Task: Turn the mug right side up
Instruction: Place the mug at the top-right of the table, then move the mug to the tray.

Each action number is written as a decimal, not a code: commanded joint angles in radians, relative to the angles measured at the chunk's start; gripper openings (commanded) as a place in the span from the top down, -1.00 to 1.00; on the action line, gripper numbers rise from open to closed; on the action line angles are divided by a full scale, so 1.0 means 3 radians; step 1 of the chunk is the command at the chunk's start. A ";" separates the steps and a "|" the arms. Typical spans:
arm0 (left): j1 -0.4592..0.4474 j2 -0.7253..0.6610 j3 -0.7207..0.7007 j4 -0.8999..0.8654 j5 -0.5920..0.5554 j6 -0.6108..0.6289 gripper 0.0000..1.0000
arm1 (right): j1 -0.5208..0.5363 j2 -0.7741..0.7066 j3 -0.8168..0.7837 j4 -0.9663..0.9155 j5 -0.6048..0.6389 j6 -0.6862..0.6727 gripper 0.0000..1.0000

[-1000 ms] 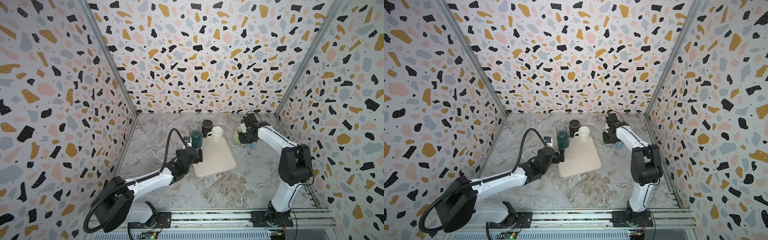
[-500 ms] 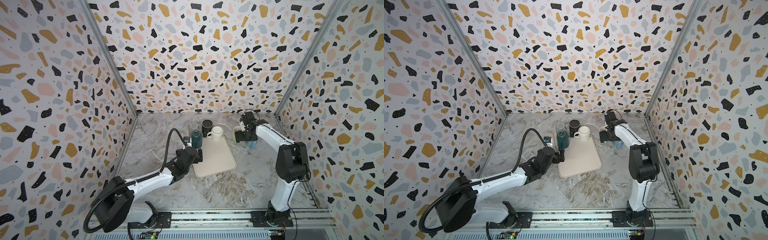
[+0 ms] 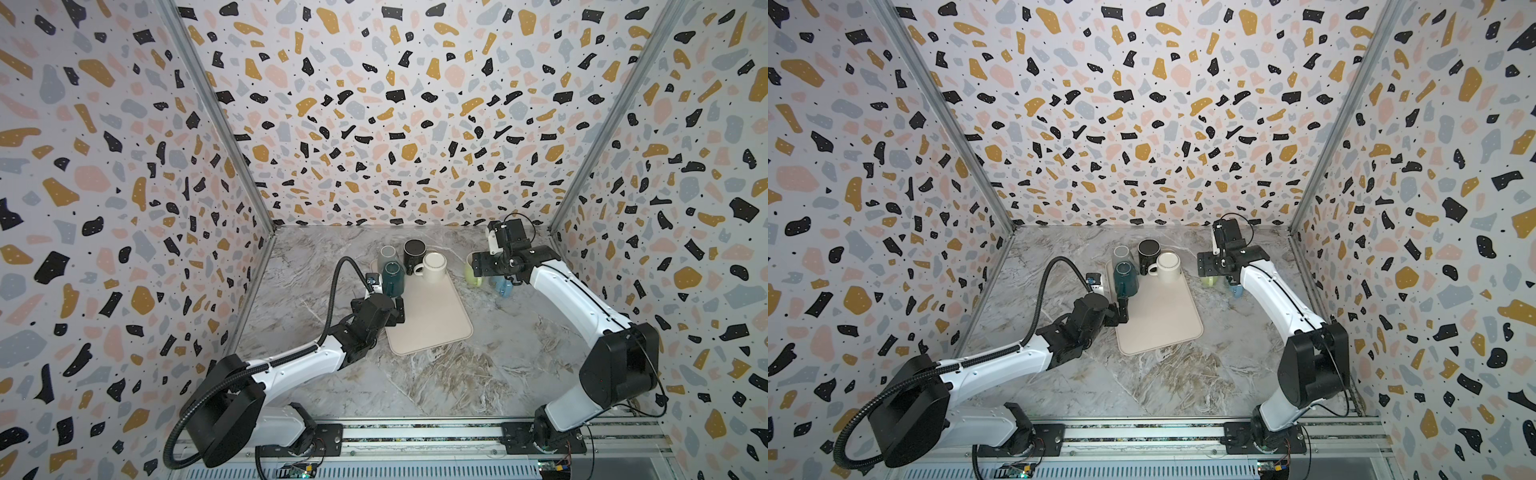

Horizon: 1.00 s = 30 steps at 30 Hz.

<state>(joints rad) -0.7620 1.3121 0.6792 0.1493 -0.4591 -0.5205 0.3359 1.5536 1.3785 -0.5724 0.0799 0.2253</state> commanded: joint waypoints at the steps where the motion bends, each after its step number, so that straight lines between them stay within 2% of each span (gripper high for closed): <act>1: 0.0017 -0.0082 -0.0003 0.0035 -0.0065 -0.0039 -1.00 | 0.0149 -0.0252 -0.0190 0.0223 0.0009 0.0191 -0.75; 4: 0.0018 -0.0131 -0.0009 0.0017 -0.0055 -0.0062 -1.00 | 0.0320 -0.0409 -0.0400 0.0383 0.0034 0.0356 -0.74; 8: 0.0019 -0.0178 0.0108 -0.0173 -0.0026 -0.0152 -1.00 | 0.0583 -0.0638 -0.0898 0.1011 0.0006 0.0642 -0.74; 13: 0.0018 -0.0313 0.0196 -0.0462 -0.0009 -0.0132 -1.00 | 0.0803 -0.0616 -0.1251 0.1616 -0.0041 0.0908 -0.75; 16: 0.0017 -0.0449 0.0147 -0.0579 0.0014 -0.0141 -0.99 | 0.0925 -0.0373 -0.1168 0.1712 -0.0035 0.0924 -0.74; 22: 0.0023 -0.0682 0.0116 -0.0855 0.0114 -0.0153 -1.00 | 0.1100 0.0126 -0.0907 0.1949 -0.0324 0.0845 -0.75; 26: 0.0082 -0.0669 0.0140 -0.1144 -0.0091 -0.0119 -1.00 | 0.1228 0.0434 -0.0667 0.1935 -0.0435 0.0747 -0.74; 30: 0.0127 -0.0738 0.0131 -0.1274 -0.0077 -0.0197 -1.00 | 0.1298 0.0685 -0.0496 0.1989 -0.0511 0.0732 -0.70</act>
<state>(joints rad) -0.7338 1.1130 0.7071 -0.1825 -0.4568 -0.5652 0.7128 1.7473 1.1820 -0.0059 -0.0425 0.4606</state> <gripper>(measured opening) 0.997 0.853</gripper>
